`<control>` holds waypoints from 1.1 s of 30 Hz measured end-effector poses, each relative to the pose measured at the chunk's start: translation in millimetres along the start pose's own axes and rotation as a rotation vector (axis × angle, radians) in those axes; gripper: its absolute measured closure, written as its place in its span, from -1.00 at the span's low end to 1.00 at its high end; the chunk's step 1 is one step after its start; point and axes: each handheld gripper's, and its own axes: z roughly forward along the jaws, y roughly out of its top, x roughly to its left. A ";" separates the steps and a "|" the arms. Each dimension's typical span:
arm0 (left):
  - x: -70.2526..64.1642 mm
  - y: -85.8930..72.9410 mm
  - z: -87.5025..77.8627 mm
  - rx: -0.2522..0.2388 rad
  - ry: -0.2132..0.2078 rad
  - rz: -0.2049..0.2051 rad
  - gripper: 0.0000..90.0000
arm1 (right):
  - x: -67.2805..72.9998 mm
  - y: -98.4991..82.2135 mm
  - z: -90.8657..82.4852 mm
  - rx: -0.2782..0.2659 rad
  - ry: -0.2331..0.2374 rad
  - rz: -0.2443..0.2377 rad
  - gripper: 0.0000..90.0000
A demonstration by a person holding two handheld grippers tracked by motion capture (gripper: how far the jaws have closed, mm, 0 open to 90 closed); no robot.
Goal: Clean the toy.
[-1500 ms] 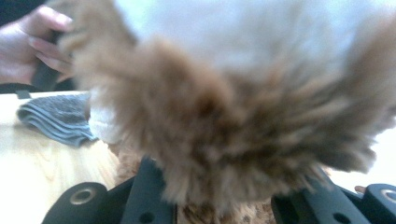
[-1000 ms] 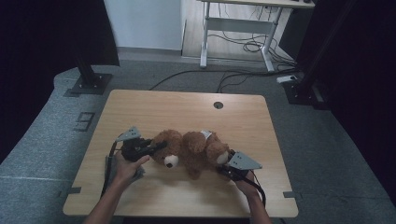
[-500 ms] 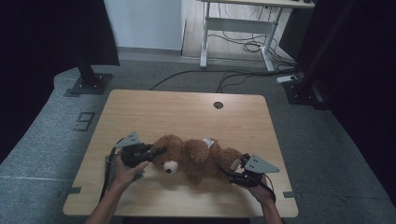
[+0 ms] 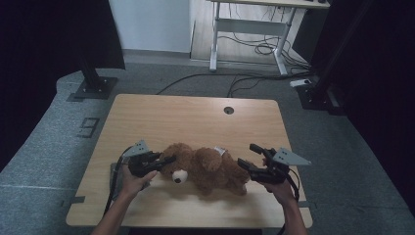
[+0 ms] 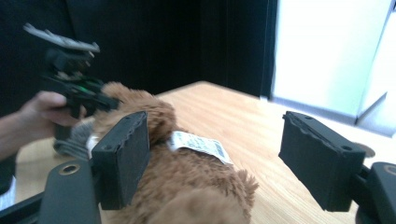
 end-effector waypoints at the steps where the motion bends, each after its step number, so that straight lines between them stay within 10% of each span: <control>1: 0.0 0.0 0.0 0.000 0.000 0.000 0.57 | 0.0 0.0 0.0 0.000 0.000 0.000 -0.47; 9: 0.3 -0.4 -1.2 0.004 0.001 0.000 0.57 | 11.6 -25.5 57.8 0.314 0.124 0.031 -0.56; 14: 0.3 -1.3 -1.3 0.006 -0.001 -0.002 0.57 | 19.7 -47.2 71.9 0.411 0.103 0.026 -0.59; 23: 1.3 0.1 -1.5 -0.015 0.009 -0.010 0.57 | 26.4 -48.4 77.6 0.396 0.016 -0.079 0.19; 33: 0.9 17.2 1.5 -0.065 0.066 -0.003 0.47 | 32.5 -33.4 82.9 0.270 -0.195 -0.306 0.28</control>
